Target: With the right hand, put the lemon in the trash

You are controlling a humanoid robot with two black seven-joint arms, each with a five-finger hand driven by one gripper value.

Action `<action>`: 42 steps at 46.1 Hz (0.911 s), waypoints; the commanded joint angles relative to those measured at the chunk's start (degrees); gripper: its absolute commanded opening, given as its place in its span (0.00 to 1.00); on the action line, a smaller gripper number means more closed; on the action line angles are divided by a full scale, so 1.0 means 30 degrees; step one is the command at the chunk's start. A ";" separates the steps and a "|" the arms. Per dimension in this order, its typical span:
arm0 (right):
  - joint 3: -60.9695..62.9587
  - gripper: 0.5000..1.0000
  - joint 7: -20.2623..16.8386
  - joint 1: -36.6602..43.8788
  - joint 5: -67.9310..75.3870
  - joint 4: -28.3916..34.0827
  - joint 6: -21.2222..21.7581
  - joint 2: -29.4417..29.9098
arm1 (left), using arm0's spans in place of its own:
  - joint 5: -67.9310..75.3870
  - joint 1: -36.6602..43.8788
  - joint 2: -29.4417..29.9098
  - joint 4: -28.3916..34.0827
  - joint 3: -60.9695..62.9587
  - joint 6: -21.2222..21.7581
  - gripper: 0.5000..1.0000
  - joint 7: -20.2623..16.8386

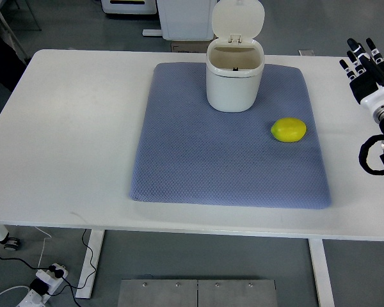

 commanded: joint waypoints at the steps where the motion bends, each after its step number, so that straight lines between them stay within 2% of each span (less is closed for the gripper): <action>1: -0.0029 1.00 -0.0777 -0.0015 0.0001 -0.0031 0.0065 -0.0291 | 0.0001 0.0004 0.0000 0.0000 0.0001 0.0000 1.00 0.0003; 13: -0.2604 1.00 -0.0691 0.0072 0.0001 0.0027 0.0328 -0.1932 | 0.0001 0.0004 0.0000 0.0000 0.0001 0.0000 1.00 0.0003; 18: -0.4010 1.00 -0.0193 0.0307 0.0001 0.0086 0.0416 -0.2283 | 0.0001 0.0004 0.0000 0.0000 0.0001 0.0000 1.00 0.0003; 22: -0.5620 1.00 -0.0134 0.0775 0.0001 0.0115 0.0504 -0.3277 | 0.0001 0.0004 0.0000 0.0000 0.0001 0.0000 1.00 0.0003; 28: -0.8696 1.00 -0.0104 0.2151 0.0001 0.0173 0.1236 -0.4685 | 0.0001 0.0004 0.0000 0.0000 0.0001 0.0000 1.00 0.0003; 42: -1.6486 1.00 -0.0105 0.6221 -0.0028 0.1373 0.1266 -0.7556 | 0.0001 0.0004 0.0000 0.0000 0.0001 0.0000 1.00 0.0003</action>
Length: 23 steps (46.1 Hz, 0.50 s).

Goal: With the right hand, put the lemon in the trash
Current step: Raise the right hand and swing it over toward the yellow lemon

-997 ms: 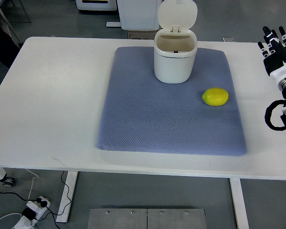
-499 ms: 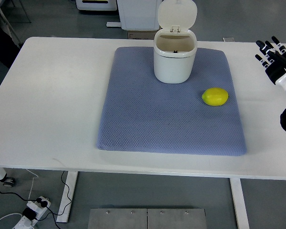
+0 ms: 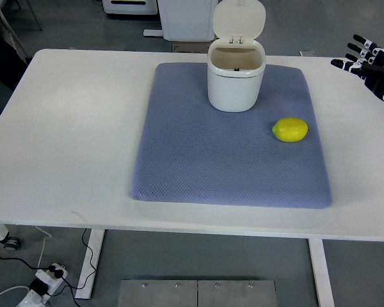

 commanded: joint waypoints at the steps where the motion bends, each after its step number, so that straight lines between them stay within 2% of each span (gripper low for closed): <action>1: -0.2724 1.00 0.0032 0.1540 -0.0001 0.0421 -0.0011 -0.0653 | 0.0000 0.0002 0.0000 0.0000 0.0000 0.0000 1.00 0.0000; 12: -0.9113 1.00 0.0179 0.5467 -0.0001 0.1710 -0.0040 -0.1884 | 0.0000 0.0002 0.0000 0.0000 0.0000 0.0000 1.00 0.0000; 23: -1.4386 1.00 0.0149 0.9305 -0.0031 0.1945 0.0019 -0.1914 | 0.0000 0.0002 0.0000 0.0000 0.0000 0.0000 1.00 0.0000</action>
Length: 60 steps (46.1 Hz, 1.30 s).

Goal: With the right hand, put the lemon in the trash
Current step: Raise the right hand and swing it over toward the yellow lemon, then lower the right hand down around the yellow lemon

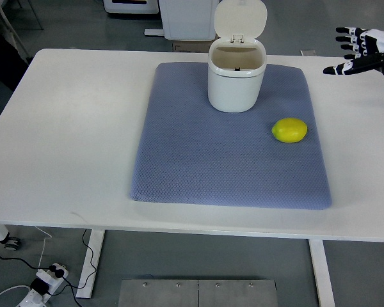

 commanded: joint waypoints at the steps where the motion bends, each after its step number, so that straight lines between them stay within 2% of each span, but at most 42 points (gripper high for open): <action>1: -0.1924 1.00 -0.0025 0.1300 -0.0026 0.0221 0.0017 0.0027 | 0.0003 -0.0002 0.0000 0.0000 0.0001 -0.0001 1.00 -0.0002; 12: -0.5794 1.00 -0.0025 0.4553 -0.0114 0.1745 0.0572 0.0173 | 0.0003 -0.0002 0.0000 0.0000 0.0001 -0.0001 1.00 -0.0002; 21: -0.6850 1.00 -0.0025 0.5229 0.0003 0.1803 0.1393 0.0291 | 0.0003 -0.0002 0.0000 0.0000 0.0001 -0.0001 1.00 -0.0002; 29: -0.8722 1.00 0.0004 0.6077 -0.0026 0.2038 0.1394 0.0787 | 0.0003 -0.0002 0.0000 0.0000 0.0001 -0.0001 1.00 -0.0002; 42: -1.1477 1.00 0.0707 0.7221 -0.0055 0.2067 0.0955 0.2955 | 0.0003 -0.0002 0.0000 0.0000 0.0001 -0.0001 1.00 -0.0002; 60: -1.4203 1.00 0.1059 0.7426 -0.0114 0.2126 -0.0716 0.5592 | 0.0003 -0.0002 0.0000 0.0000 0.0001 -0.0001 1.00 -0.0002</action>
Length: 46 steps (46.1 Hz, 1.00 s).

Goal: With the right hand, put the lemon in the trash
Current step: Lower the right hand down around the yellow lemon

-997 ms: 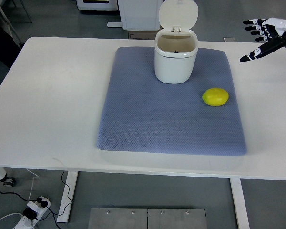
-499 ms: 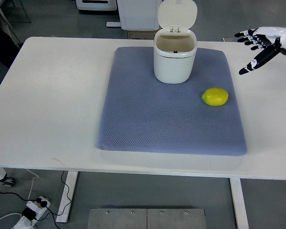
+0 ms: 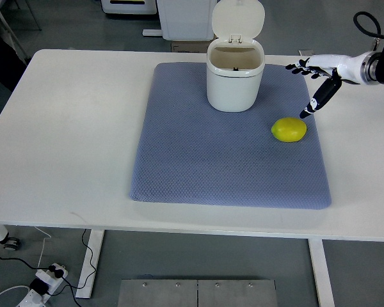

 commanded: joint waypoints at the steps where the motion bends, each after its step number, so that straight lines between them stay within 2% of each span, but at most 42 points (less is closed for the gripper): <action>1: -0.0353 1.00 -0.0003 -0.0062 -0.0028 -0.0002 -0.0117 0.0348 | 0.0000 -0.0001 0.0000 0.0000 0.0000 0.0000 1.00 -0.0001; 11: -0.1321 1.00 -0.0003 -0.0239 -0.0058 -0.0002 -0.0761 0.0993 | 0.0000 -0.0001 0.0000 0.0000 0.0000 0.0000 1.00 -0.0001; 35: -0.2054 0.99 0.0319 -0.0853 -0.0145 0.0028 -0.1112 0.1960 | 0.0000 -0.0001 0.0000 0.0000 0.0000 0.0000 1.00 -0.0001; 40: -0.2054 0.96 0.0319 -0.1175 -0.0145 0.0028 -0.1347 0.2048 | 0.0000 -0.0001 0.0000 0.0000 0.0000 0.0000 1.00 -0.0001; 43: -0.2054 0.87 0.0348 -0.1351 -0.0145 -0.0002 -0.1435 0.2048 | 0.0000 -0.0001 0.0000 0.0000 0.0000 0.0000 1.00 -0.0001; 46: -0.2054 0.84 0.0465 -0.1556 -0.0145 -0.0002 -0.1727 0.2136 | 0.0000 -0.0001 0.0000 0.0000 0.0000 0.0000 1.00 -0.0001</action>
